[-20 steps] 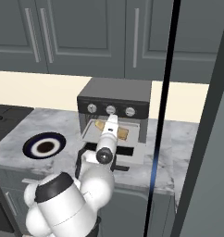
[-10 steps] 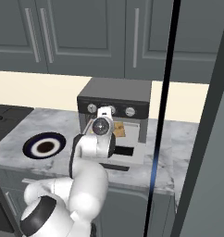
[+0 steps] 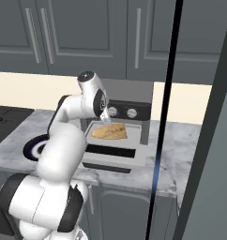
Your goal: Pull the toaster oven rack outwards. Pick up the baguette from the plate and place it on the toaster oven rack. Close the toaster oven door fully and set the temperature to the lowest setting.
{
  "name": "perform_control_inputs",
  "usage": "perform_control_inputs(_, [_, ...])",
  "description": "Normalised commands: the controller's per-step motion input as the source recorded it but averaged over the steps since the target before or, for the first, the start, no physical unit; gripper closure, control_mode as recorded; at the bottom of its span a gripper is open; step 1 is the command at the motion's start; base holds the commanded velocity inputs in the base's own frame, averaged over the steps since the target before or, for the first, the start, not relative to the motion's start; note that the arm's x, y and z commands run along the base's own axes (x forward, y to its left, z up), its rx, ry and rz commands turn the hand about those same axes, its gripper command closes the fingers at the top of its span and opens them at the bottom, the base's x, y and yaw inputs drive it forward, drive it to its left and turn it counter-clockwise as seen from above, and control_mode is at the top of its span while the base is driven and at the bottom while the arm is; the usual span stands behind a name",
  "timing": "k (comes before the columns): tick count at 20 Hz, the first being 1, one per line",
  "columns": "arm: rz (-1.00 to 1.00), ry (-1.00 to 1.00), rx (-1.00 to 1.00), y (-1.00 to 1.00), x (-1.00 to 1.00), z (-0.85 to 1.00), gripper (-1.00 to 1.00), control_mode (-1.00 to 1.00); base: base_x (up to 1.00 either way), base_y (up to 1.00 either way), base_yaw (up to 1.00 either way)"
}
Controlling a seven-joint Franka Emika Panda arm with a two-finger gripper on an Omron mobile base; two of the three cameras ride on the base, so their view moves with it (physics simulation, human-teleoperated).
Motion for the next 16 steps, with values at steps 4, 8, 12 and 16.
perform_control_inputs(4, [0.05, 0.24, -0.27, -0.05, -0.61, 0.47, -1.00, -1.00, 0.00, 0.00, 0.00])
perform_control_inputs(8, [0.04, 0.03, -0.16, -0.26, -0.97, 0.38, -1.00, -1.00, 0.00, 0.00, 0.00])
perform_control_inputs(12, [0.02, -0.13, -0.04, -0.26, -1.00, 0.21, -1.00, -1.00, 0.00, 0.00, 0.00])
perform_control_inputs(16, [0.00, -0.38, 0.01, -0.20, -1.00, 0.02, -1.00, -1.00, 0.00, 0.00, 0.00])
